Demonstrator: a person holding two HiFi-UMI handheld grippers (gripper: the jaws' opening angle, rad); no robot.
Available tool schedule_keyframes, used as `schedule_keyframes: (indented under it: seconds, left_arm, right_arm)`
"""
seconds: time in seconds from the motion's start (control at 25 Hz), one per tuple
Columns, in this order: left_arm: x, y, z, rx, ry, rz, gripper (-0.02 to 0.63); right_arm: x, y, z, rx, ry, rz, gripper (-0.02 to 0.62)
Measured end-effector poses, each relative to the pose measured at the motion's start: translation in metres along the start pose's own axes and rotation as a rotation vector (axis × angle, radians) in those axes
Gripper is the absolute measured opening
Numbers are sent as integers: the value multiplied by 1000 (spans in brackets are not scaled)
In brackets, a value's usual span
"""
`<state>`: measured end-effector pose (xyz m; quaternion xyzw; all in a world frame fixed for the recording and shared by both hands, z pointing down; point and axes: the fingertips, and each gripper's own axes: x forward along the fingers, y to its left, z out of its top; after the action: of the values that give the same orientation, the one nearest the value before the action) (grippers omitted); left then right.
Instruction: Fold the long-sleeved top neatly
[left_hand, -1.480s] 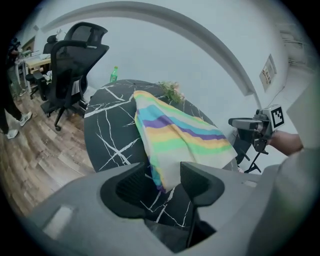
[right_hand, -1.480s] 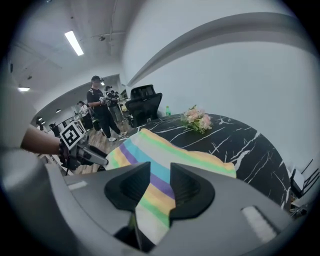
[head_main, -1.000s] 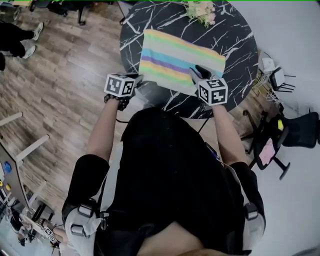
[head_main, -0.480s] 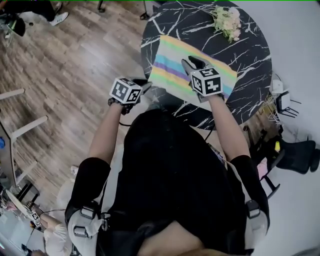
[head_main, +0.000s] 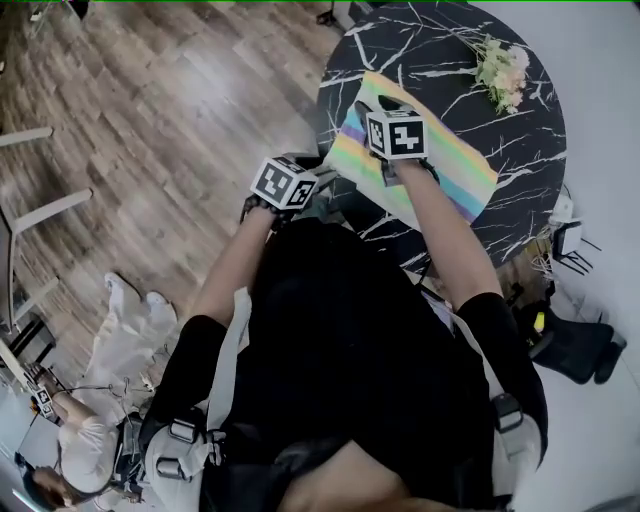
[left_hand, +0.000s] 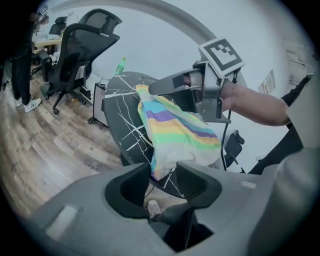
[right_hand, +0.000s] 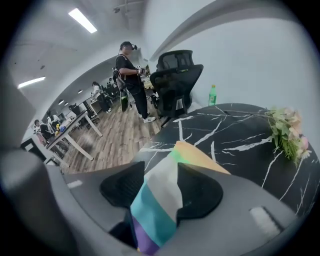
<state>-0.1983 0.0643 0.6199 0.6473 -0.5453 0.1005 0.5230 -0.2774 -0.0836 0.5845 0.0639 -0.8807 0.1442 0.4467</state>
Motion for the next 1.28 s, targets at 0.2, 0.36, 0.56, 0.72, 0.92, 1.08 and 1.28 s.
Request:
schedule_keyframes:
  seconds: [0.2, 0.36, 0.56, 0.72, 0.92, 1.08, 1.28]
  left_arm:
    - [7, -5, -3, -3, 7, -7, 179]
    - [9, -2, -2, -12, 14, -8, 179]
    - [9, -2, 0, -10, 16, 8, 175]
    - [12, 3, -2, 59, 40, 91, 118]
    - [16, 4, -2, 64, 42, 118, 61]
    - [8, -12, 8, 46, 25, 48, 37]
    - [-7, -52, 25, 90, -2, -52, 35]
  right_arm:
    - [28, 1, -3, 97, 96, -30, 294]
    - [40, -9, -14, 110, 149, -74, 298]
    - [45, -7, -19, 9, 135, -126, 299]
    - [49, 4, -19, -54, 55, -125, 284]
    - [41, -4, -25, -69, 75, -122, 97]
    - [30, -11, -28, -1, 76, -46, 66]
    - [-8, -11, -11, 152, -63, 132, 64]
